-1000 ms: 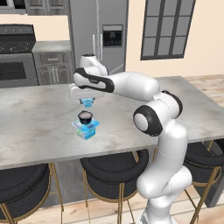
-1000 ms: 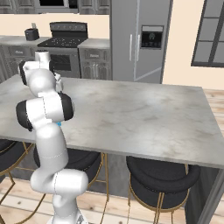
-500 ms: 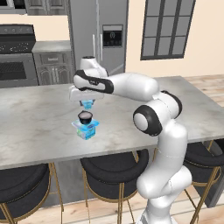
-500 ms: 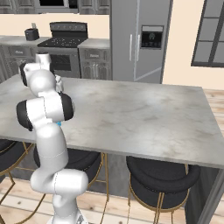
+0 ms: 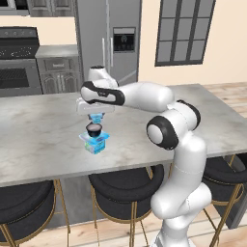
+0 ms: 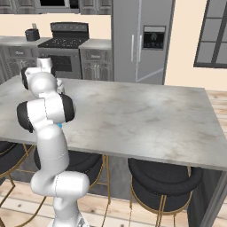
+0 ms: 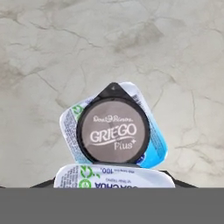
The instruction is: Stack the yogurt containers by placing the smaller containers on top of the larger containers.
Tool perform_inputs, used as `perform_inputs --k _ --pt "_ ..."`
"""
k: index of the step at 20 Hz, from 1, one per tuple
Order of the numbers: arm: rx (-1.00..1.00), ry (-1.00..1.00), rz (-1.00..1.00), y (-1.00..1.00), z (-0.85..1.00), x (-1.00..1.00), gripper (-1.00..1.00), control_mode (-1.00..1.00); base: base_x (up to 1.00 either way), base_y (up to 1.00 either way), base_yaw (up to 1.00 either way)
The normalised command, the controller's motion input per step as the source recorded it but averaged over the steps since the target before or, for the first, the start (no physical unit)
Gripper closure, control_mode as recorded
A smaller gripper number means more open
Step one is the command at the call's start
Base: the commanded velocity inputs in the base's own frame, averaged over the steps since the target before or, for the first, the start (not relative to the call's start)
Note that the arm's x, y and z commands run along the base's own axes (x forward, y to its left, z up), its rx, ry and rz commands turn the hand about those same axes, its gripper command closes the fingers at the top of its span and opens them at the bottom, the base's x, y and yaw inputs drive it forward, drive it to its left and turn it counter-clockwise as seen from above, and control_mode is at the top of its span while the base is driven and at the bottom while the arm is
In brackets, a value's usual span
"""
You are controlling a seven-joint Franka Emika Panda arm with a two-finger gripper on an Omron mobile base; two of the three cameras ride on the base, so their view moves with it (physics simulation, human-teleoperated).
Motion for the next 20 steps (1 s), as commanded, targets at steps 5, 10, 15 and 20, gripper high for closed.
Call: perform_inputs --k 5,10,15,20 --pt "0.00 0.00 0.00 0.00 -0.15 0.01 1.00 -1.00 0.00 0.00 0.00" --pt "0.00 0.00 0.00 0.00 -0.15 0.00 1.00 -1.00 0.00 0.00 0.00" --pt "0.00 0.00 0.00 0.00 -0.12 0.01 1.00 -1.00 0.00 0.00 0.00" --pt "0.00 0.00 0.00 0.00 -0.06 0.05 1.00 -1.00 0.00 0.00 0.00"
